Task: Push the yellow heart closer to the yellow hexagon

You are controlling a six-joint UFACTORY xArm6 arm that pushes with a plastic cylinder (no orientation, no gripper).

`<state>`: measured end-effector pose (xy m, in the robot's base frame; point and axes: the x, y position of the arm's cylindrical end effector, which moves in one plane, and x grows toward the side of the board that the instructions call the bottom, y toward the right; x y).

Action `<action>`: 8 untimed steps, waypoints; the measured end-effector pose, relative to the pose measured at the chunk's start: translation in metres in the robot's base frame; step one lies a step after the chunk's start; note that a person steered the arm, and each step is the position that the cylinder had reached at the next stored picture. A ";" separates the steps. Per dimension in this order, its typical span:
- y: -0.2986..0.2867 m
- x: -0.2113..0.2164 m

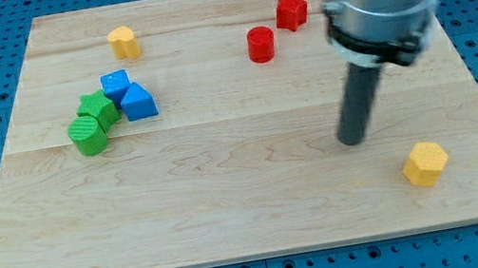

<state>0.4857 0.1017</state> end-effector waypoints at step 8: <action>-0.270 -0.265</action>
<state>0.2211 -0.1681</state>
